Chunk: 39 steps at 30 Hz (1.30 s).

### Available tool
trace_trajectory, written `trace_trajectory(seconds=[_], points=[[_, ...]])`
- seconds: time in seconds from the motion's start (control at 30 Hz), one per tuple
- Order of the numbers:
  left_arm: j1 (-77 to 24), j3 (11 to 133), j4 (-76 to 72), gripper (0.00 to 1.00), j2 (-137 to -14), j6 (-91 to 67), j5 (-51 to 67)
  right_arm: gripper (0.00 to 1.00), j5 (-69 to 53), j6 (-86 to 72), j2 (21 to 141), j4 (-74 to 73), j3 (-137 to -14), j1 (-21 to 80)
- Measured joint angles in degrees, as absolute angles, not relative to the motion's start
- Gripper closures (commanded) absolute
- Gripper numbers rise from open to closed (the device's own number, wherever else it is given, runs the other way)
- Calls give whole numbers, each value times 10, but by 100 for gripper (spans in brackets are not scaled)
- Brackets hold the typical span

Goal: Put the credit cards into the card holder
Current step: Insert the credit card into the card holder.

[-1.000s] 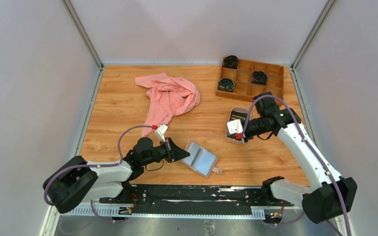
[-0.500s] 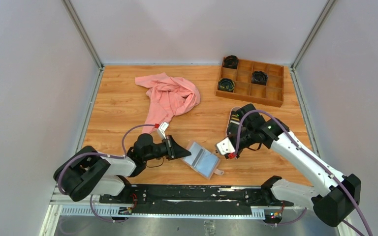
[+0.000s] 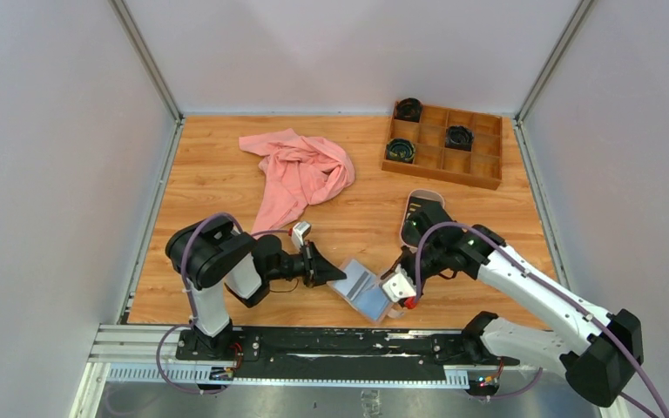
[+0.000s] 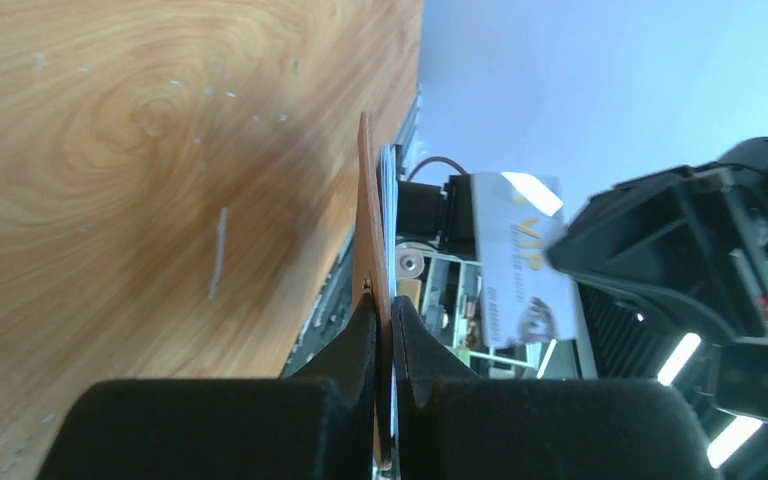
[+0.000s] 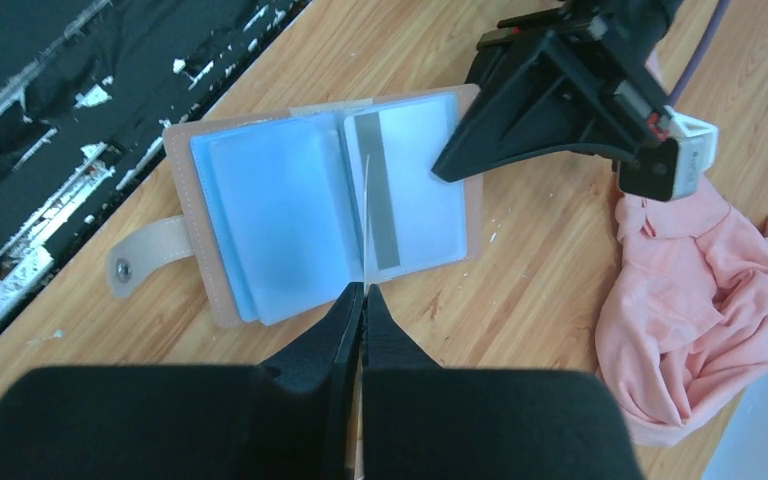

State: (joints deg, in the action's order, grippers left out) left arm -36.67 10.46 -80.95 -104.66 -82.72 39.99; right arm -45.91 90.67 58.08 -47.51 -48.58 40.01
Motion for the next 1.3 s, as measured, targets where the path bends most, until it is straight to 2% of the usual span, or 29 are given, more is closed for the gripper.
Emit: trace_trajectory(seconds=[0.2, 0.33, 0.67, 0.87, 1.0, 1.13, 1.3], points=[[-366, 114, -845, 100, -1050, -862, 412, 100, -376, 880, 573, -389, -428, 446], [-365, 119, -850, 100, -1056, -877, 414, 100, -341, 846, 574, -367, -437, 456], [-361, 119, -853, 100, -1042, -893, 395, 100, -243, 786, 666, -488, -712, 463], [-353, 122, -852, 100, -1032, -896, 391, 100, -187, 795, 672, -537, -764, 463], [-330, 123, -850, 100, -1009, -896, 392, 100, -179, 818, 656, -513, -739, 464], [-287, 125, -811, 100, -936, -885, 397, 100, -189, 864, 594, -453, -644, 464], [-269, 188, -571, 100, -771, -781, 396, 100, -215, 936, 516, -381, -576, 478]])
